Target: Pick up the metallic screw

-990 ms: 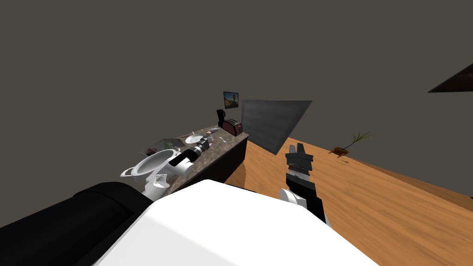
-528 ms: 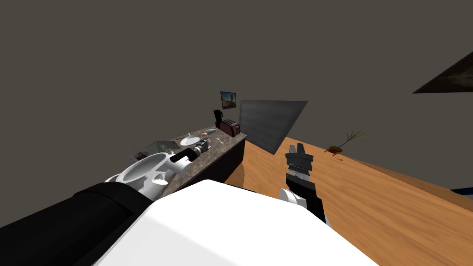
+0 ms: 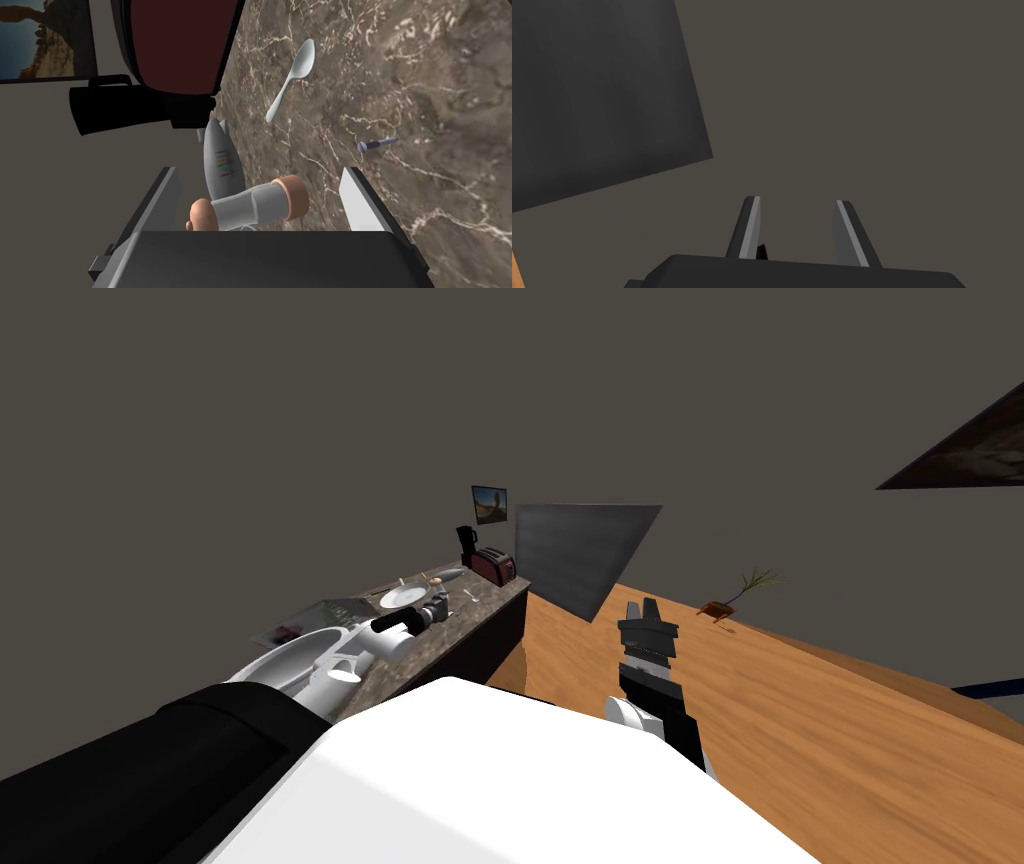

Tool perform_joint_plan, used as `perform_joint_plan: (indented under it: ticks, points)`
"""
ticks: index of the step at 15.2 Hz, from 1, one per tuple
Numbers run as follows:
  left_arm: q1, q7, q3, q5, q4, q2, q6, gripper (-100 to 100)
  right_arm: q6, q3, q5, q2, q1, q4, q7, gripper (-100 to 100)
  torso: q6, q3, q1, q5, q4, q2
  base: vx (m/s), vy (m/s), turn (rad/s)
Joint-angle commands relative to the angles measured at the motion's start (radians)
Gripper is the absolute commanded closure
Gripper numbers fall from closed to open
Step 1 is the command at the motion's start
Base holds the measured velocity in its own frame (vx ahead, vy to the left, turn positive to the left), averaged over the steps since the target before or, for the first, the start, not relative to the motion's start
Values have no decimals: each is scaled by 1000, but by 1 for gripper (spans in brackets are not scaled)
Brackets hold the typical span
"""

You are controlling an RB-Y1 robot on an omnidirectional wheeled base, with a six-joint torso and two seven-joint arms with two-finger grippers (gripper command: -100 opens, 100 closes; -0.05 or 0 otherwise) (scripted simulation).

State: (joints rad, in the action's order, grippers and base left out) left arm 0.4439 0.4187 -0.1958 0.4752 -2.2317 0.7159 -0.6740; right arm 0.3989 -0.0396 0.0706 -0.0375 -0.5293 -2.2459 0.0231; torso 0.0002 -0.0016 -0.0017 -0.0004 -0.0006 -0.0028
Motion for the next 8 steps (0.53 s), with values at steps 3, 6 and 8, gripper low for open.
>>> perform_joint_plan:
  ticks: [3,6,8]
  points:
    - [-3,13,-7,27,8,18,-69,-100,0,0,0,0,0,0,0,0,0,0,0,0,0,0,46,-19,-32]
    - [-9,27,-13,66,27,41,-136,-100,0,0,0,0,0,0,0,0,0,-1,-1,0,0,-1,57,-23,-48]
    - [-15,40,-18,104,48,63,-183,-100,0,0,0,0,0,0,0,0,0,-1,-1,0,0,-2,76,-30,-57]
